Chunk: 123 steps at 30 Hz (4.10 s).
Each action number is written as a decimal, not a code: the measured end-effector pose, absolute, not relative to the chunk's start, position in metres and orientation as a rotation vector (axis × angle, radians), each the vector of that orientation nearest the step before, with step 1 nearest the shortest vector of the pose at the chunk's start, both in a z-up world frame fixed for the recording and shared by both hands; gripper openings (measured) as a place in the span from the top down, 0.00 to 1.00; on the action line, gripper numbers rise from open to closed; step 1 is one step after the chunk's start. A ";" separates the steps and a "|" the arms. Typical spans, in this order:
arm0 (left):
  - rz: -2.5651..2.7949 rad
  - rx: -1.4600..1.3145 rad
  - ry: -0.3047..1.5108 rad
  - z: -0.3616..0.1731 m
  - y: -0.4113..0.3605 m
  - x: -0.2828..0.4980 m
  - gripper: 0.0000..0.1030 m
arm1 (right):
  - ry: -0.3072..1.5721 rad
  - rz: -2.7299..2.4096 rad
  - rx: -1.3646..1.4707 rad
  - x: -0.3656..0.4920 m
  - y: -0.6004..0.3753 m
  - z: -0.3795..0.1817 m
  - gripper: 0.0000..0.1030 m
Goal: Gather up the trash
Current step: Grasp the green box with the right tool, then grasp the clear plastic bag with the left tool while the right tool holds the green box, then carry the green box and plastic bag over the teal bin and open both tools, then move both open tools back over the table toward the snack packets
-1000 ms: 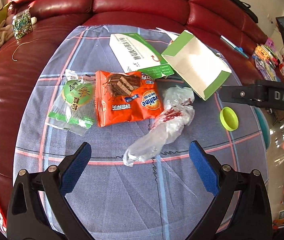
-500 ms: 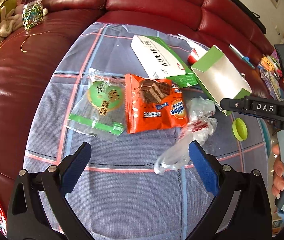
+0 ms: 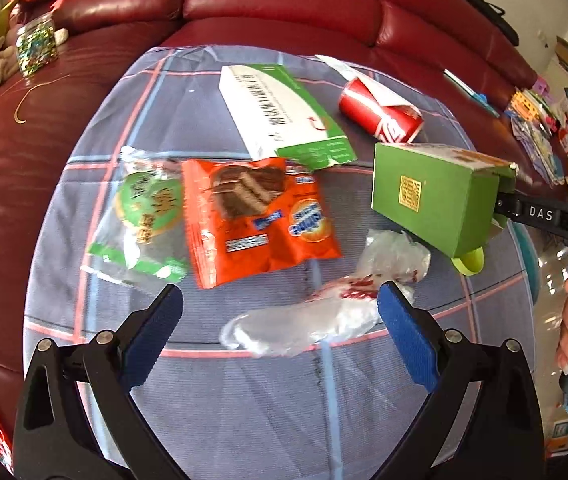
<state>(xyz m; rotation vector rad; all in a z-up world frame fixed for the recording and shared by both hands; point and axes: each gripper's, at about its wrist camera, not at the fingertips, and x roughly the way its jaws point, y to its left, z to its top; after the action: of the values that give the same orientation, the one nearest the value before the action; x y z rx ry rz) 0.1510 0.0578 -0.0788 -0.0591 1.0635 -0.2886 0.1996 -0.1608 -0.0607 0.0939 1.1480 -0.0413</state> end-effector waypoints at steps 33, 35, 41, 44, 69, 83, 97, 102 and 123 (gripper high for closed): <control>-0.349 0.105 1.077 -0.085 -0.027 0.147 0.74 | 1.099 -0.040 0.149 0.172 -0.238 -0.050 0.94; -0.342 0.090 1.068 -0.079 -0.027 0.145 0.74 | 1.088 -0.044 0.150 0.168 -0.243 -0.046 0.94; -0.356 0.091 1.043 -0.061 -0.042 0.139 0.73 | 1.055 -0.073 0.182 0.153 -0.266 -0.034 0.94; -0.363 0.099 1.019 -0.050 -0.053 0.133 0.73 | 1.043 -0.089 0.205 0.143 -0.280 -0.029 0.94; -0.578 0.223 0.924 0.013 -0.202 0.085 0.72 | 0.925 -0.308 0.344 0.023 -0.442 0.003 0.94; -0.697 0.247 0.975 -0.005 -0.292 0.077 0.72 | 0.974 -0.409 0.395 -0.018 -0.513 -0.026 0.94; -0.723 0.281 1.040 -0.042 -0.337 0.090 0.72 | 1.019 -0.422 0.431 -0.007 -0.542 -0.059 0.94; -0.716 0.285 1.065 -0.055 -0.343 0.100 0.71 | 1.056 -0.413 0.433 0.006 -0.543 -0.074 0.94; -0.727 0.294 1.109 -0.080 -0.369 0.125 0.71 | 1.121 -0.351 0.461 0.035 -0.543 -0.099 0.23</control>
<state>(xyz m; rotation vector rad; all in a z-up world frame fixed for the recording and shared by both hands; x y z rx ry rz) 0.1248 -0.3686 -0.0799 0.2937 1.1087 -0.7274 0.0351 -0.5427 -0.0990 0.4613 1.1206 -0.3509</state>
